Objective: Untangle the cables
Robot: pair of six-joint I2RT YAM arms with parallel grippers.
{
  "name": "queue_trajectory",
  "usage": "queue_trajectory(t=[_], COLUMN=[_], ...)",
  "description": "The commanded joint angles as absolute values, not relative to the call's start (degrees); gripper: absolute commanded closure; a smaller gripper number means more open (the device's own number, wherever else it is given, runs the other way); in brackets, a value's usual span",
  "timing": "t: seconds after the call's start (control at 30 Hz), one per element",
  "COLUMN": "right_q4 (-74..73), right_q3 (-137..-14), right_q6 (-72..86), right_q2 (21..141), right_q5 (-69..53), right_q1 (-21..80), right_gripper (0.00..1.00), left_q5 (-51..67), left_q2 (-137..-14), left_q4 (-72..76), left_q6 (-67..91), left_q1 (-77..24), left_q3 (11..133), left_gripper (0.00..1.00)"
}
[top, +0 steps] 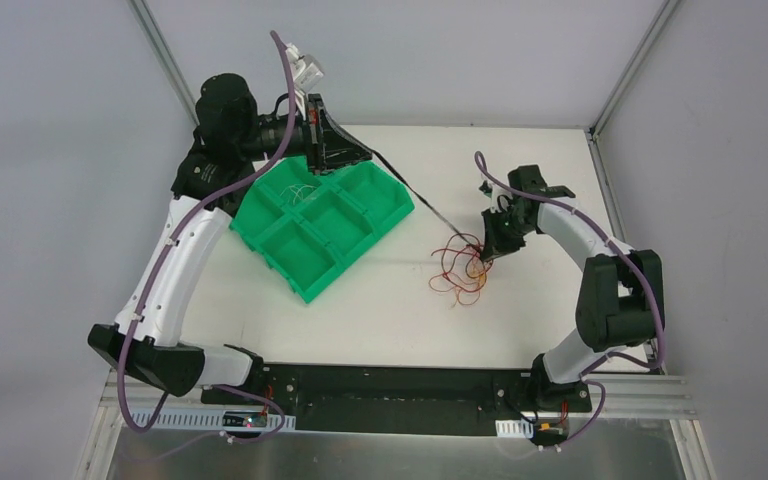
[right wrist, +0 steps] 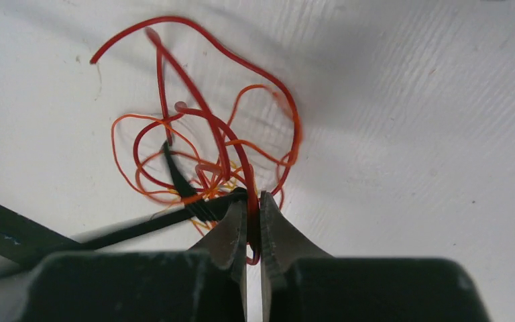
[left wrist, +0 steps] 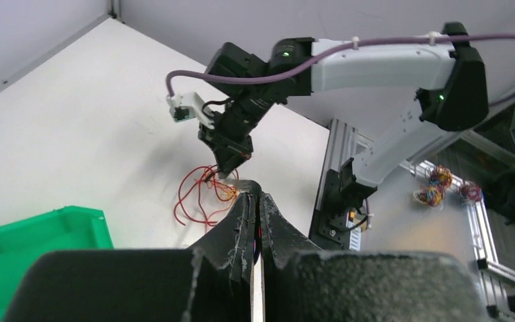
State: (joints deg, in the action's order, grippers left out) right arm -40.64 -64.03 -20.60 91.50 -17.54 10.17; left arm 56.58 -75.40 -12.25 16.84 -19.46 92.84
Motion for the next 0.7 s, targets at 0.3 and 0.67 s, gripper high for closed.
queue_trajectory(t=[0.3, 0.67], right_q4=[-40.0, -42.2], right_q3=[-64.1, -65.6], right_q6=[-24.9, -25.8], right_q2=[94.8, 94.4], right_q5=[-9.4, -14.0], right_q1=[5.0, 4.5], right_gripper=[0.87, 0.74], left_q5=[51.5, 51.6], left_q2=[-76.3, -75.5], left_q4=[2.3, 2.4], left_q6=[27.3, 27.7], left_q1=[-7.1, -6.7], left_q3=[106.0, 104.7], left_gripper=[1.00, 1.00])
